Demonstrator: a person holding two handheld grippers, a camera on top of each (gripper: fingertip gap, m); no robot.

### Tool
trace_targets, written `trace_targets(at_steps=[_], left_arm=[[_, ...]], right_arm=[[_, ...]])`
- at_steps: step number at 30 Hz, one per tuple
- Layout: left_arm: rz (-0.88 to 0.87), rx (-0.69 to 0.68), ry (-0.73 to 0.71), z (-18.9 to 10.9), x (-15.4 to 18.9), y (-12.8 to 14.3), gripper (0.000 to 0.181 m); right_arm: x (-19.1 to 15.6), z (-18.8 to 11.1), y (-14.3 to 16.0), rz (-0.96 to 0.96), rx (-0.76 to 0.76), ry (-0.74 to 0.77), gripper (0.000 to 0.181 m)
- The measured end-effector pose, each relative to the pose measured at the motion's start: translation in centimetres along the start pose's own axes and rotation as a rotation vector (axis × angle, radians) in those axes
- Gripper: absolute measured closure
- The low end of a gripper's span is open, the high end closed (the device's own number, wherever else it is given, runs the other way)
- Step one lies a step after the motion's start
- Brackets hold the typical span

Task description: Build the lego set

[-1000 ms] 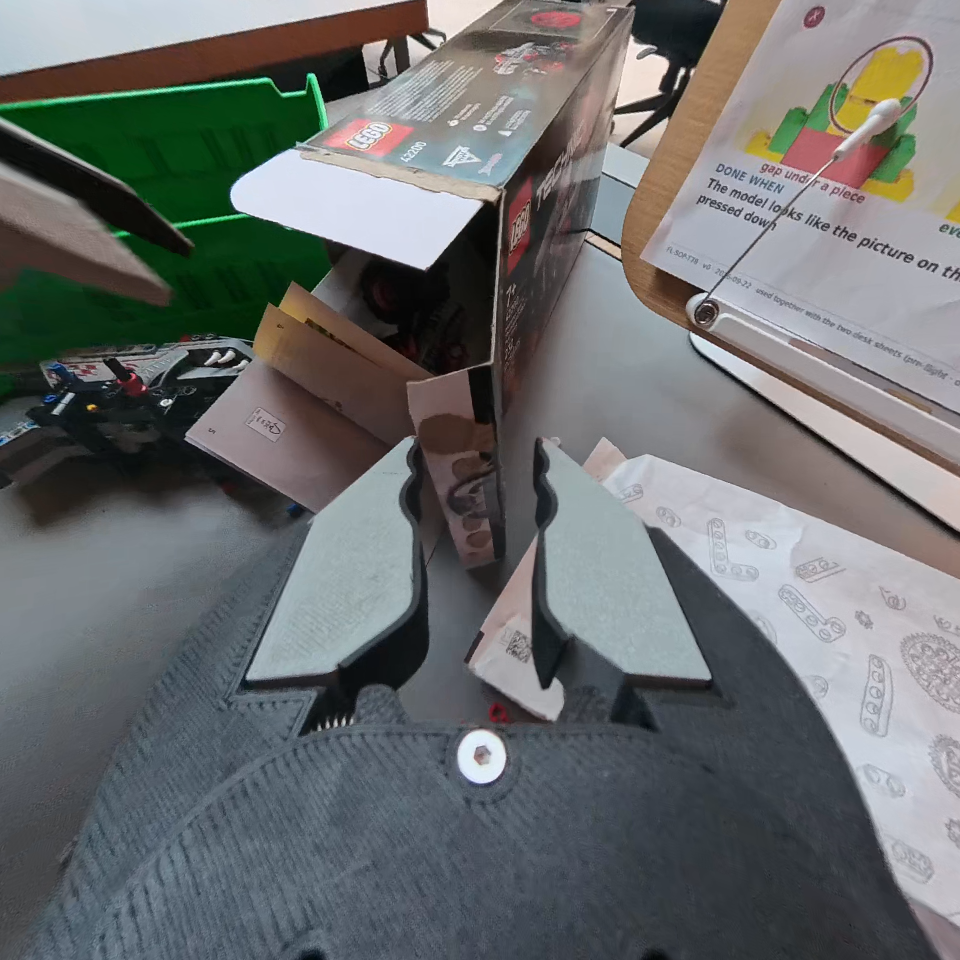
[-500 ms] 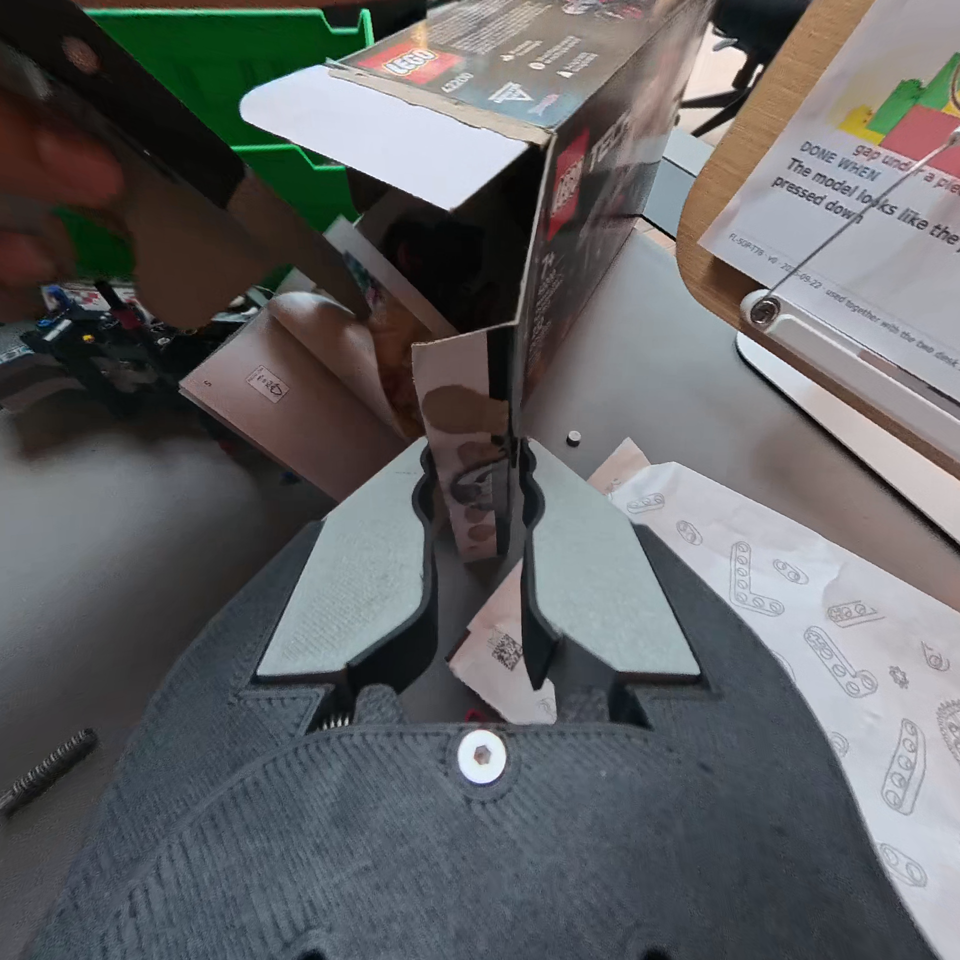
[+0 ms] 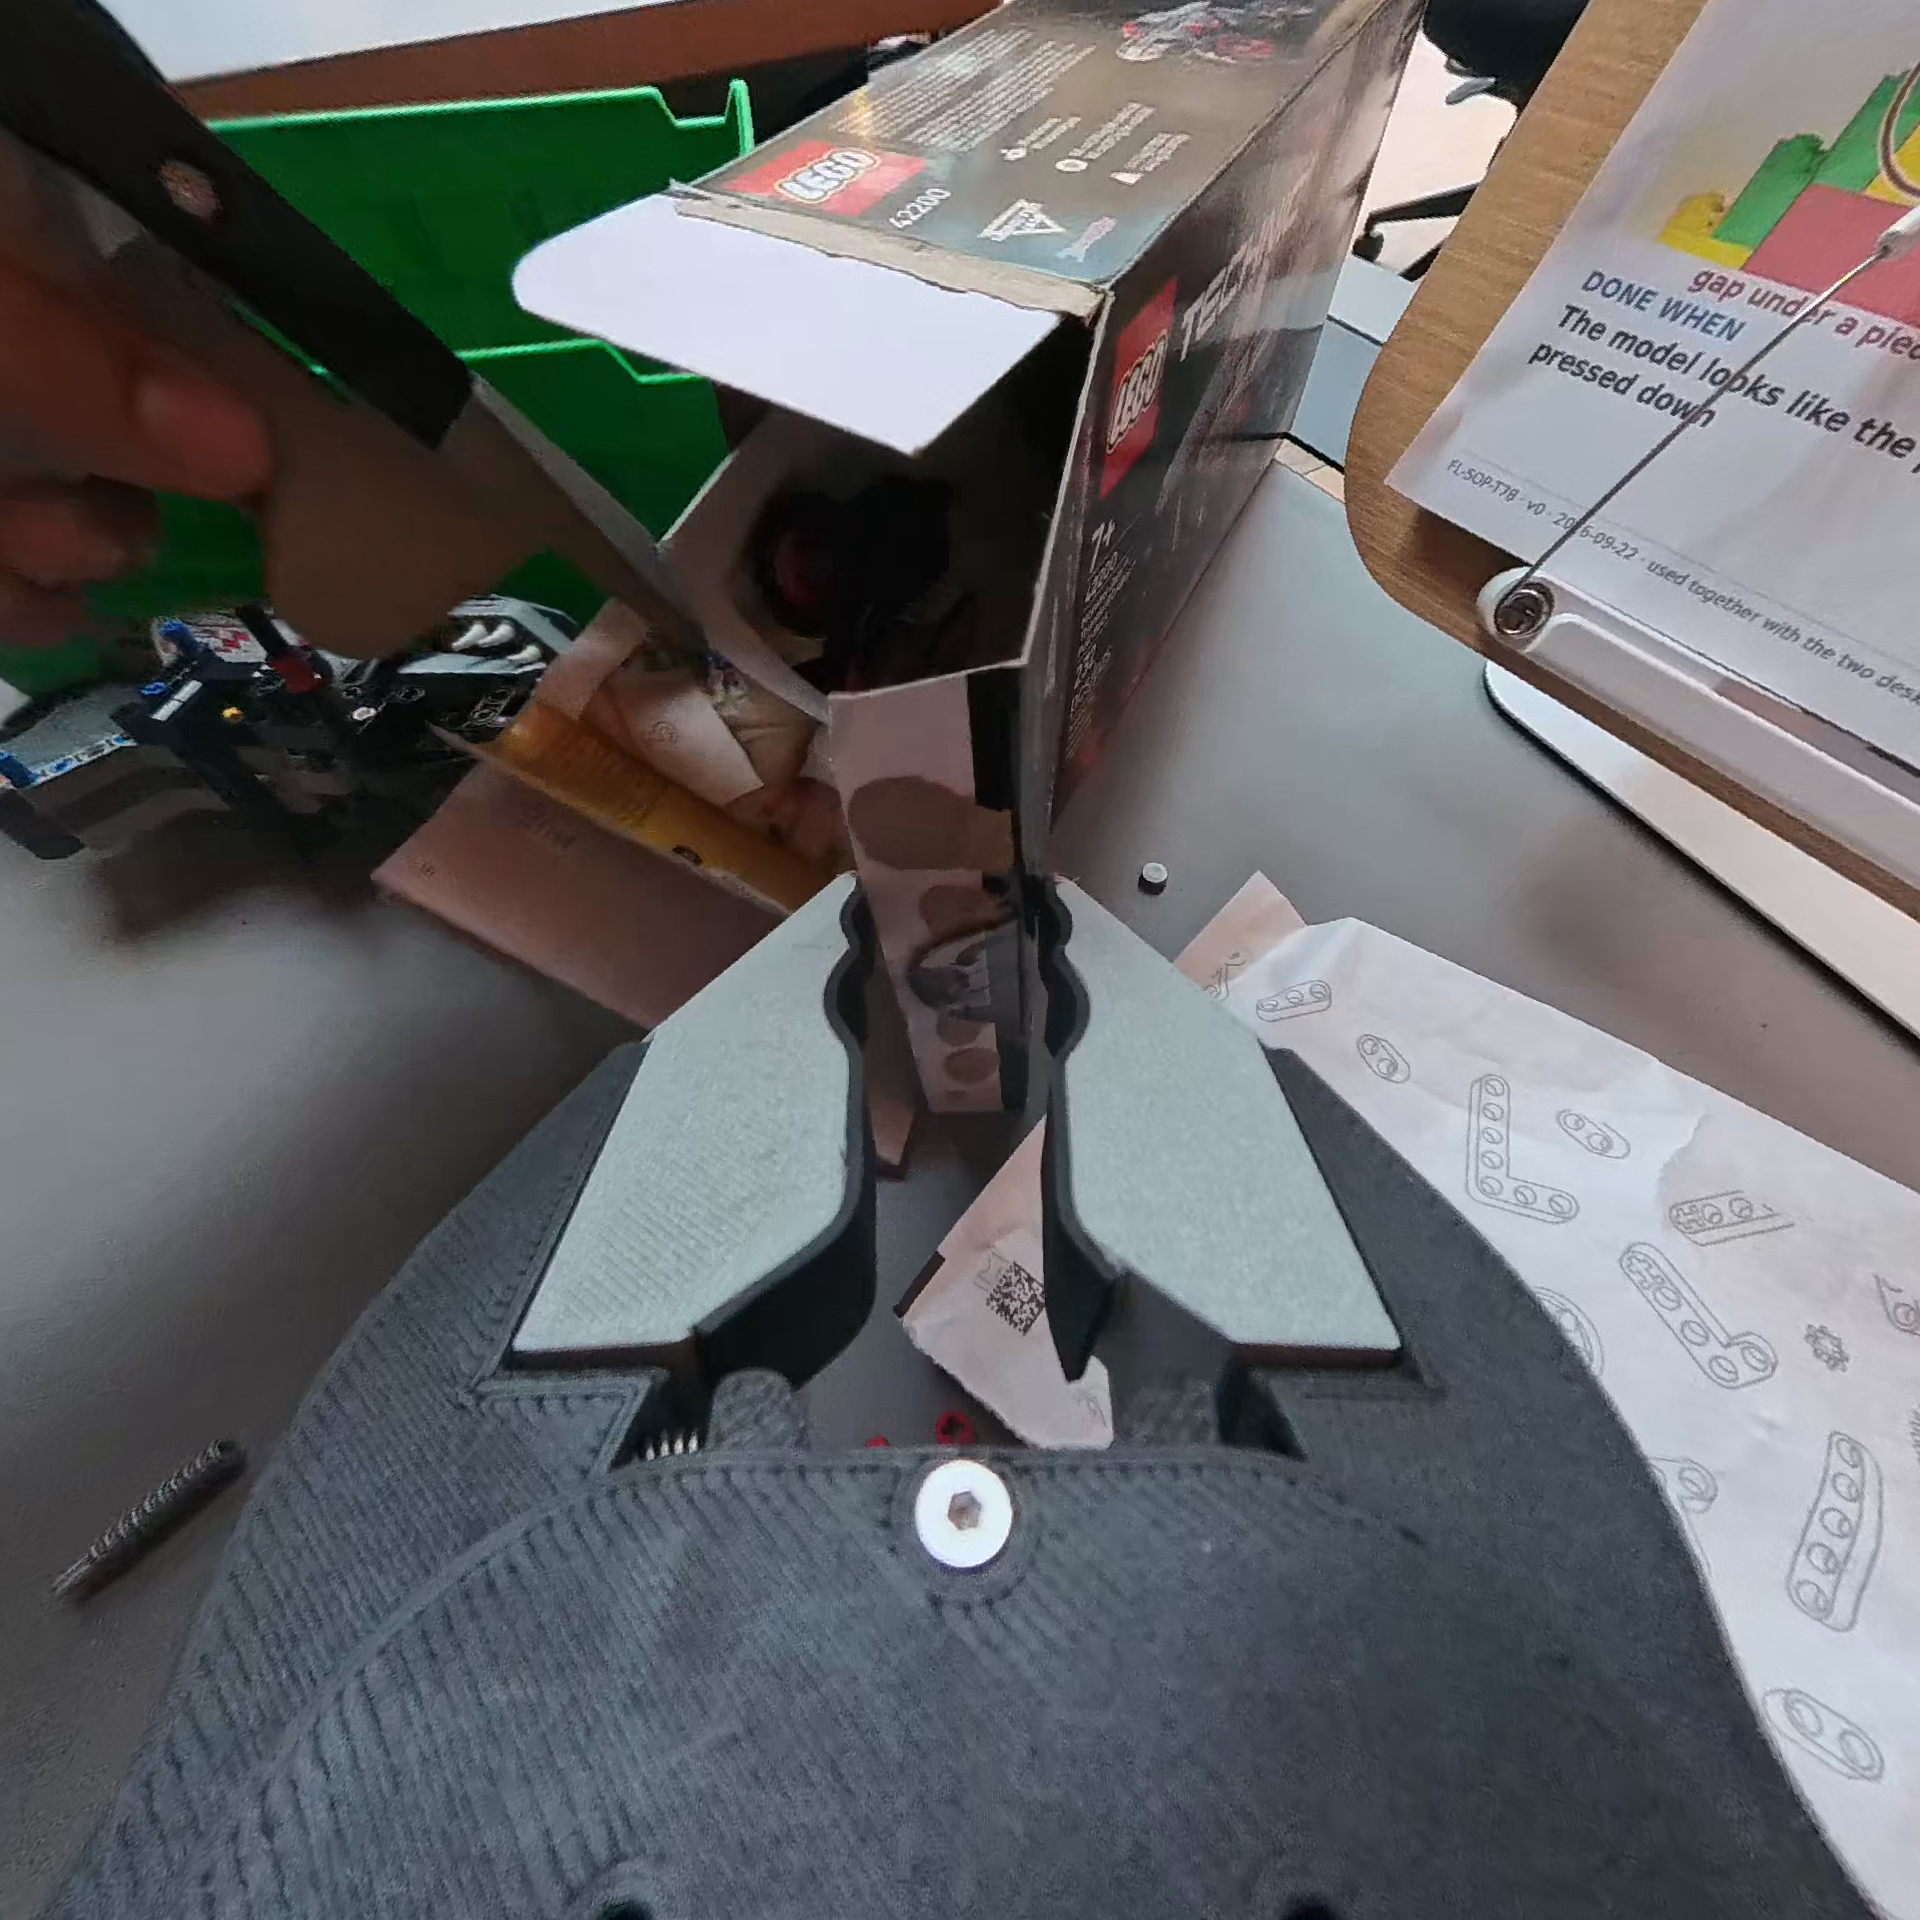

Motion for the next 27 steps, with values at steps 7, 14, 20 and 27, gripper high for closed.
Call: trace_targets(at_steps=[7,14,20,27], left_arm=[[-0.009,0.036,0.153,-0.7,2.6,1.5,0.178],[0.08,0.029,0.244,-3.9,5.7,4.1,0.179],[0.26,0.117,0.235,-7.3,7.8,5.1,0.18],[0.312,0.227,0.31,-8.7,9.0,5.5,0.179]], right_arm=[[0.0,0.3,-0.2,-0.021,-0.009,0.047,0.154],[0.7,-1.4,-1.4,0.043,0.058,-0.01,0.14],[3.0,-3.7,-1.5,0.169,0.111,-0.037,0.133],[1.7,-6.2,0.1,0.392,0.084,-0.239,0.134]])
Point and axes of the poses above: each gripper's, where its closed fingertips meet, z out along the fingers, y out of its underside, x = y × z across the jaws, the point moved 4 cm from there along -z, back along the fingers, and after that the axes turned 12 degrees about y, right-handed, at the moved point
